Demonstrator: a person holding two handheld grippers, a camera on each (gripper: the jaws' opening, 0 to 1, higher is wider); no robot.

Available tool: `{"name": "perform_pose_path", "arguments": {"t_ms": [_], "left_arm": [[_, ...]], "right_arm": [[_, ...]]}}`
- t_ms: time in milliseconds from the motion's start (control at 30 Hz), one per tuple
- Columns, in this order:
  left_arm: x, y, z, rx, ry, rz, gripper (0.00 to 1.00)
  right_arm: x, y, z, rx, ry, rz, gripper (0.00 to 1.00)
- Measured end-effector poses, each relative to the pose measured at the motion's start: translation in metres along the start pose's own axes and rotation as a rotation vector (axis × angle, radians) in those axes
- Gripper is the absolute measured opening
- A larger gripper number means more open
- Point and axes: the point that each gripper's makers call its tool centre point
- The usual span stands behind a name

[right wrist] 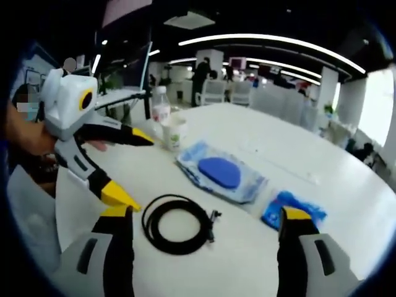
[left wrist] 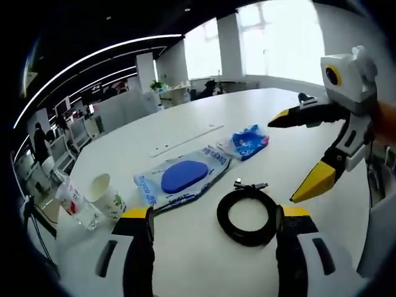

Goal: Arrange the tabletop items into an orderly group along one side of the table until the central work area is clear of visible clutter.

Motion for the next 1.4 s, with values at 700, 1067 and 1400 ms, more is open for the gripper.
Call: {"name": "perform_pose_path", "arguments": {"t_ms": [700,1067,1400], "left_arm": [[-0.034,-0.001,0.0,-0.1,0.001,-0.075,0.99],[-0.051,-0.007,-0.003,-0.086,0.002,-0.107,0.99],[-0.071,-0.007,0.004,-0.104,-0.043,-0.143,0.99]], "right_arm": [[-0.023,-0.002,0.024,-0.016,-0.02,-0.058,1.0],[-0.039,0.006,0.023,0.013,0.008,-0.073,1.0],[-0.054,0.013,0.03,0.006,0.009,-0.084,1.0]]}}
Point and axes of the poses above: the point that each gripper's makers call its tool centre point, and the gripper's own axes: x roughly forward along the fingers, z roughly to its left, y roughly out of its underside, and after that the axes turned 2 degrees about z, right-handed
